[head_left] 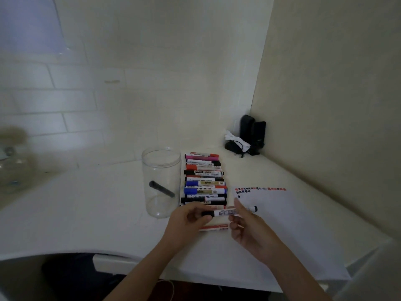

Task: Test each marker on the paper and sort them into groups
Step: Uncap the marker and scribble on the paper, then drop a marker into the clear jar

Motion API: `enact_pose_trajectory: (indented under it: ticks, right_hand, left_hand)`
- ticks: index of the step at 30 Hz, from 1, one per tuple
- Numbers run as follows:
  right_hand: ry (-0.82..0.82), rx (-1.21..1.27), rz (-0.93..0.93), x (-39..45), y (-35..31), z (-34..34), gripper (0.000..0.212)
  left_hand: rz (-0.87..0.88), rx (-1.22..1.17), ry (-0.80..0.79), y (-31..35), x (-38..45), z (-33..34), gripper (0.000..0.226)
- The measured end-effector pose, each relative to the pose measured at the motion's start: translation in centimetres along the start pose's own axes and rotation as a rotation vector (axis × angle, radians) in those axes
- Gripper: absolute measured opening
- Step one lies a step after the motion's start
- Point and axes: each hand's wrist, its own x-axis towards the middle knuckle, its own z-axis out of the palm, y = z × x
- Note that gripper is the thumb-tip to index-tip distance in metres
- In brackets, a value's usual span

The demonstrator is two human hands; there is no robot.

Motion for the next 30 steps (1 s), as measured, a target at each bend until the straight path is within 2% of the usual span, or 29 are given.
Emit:
enact_pose_trajectory:
  ticks: [2,4,7,9,11,13,15,22,27,30]
  right_hand:
    - [0.040,-0.018,-0.025,0.0,-0.3,-0.8,0.028]
    - [0.101,-0.080,-0.087,0.2,-1.1,-2.0,0.024]
    - [0.269,-0.189,-0.250,0.9,-3.7,-4.4,0.011]
    - [0.360,-0.339,-0.336,2.0,-5.7,-6.2,0.005]
    - [0.442,-0.610,-0.420,3.9,-7.2,-8.0,0.009]
    - [0.526,-1.009,-0.486,6.1,-8.4,-9.6,0.013]
    - [0.553,-1.247,-0.529,8.2,-9.5,-10.7,0.013]
    - [0.528,-1.559,-0.548,15.1,-9.5,-12.6,0.019]
    - [0.536,-1.513,-0.658,17.4,-9.5,-13.7,0.034]
    - [0.446,-1.457,-0.839,16.2,-8.9,-14.0,0.032]
  left_hand:
    - [0.005,0.056,-0.026,-0.2,-0.5,-0.1,0.027]
    - [0.086,0.254,-0.078,-0.9,-1.0,0.1,0.034]
    - [0.270,0.484,-0.072,-2.5,-0.8,0.4,0.026]
    - [0.273,0.547,-0.097,-3.1,-0.2,0.7,0.022]
    - [0.269,0.551,-0.111,-3.4,0.6,1.3,0.021]
    - [0.283,0.523,-0.131,-3.3,1.5,2.4,0.021]
    - [0.308,0.492,-0.172,-2.6,2.8,4.1,0.024]
    - [0.373,0.449,-0.283,-1.3,6.4,10.5,0.024]
    - [0.429,0.454,-0.245,-2.5,7.2,11.2,0.020]
    - [0.441,0.461,-0.218,-2.6,7.6,11.1,0.021]
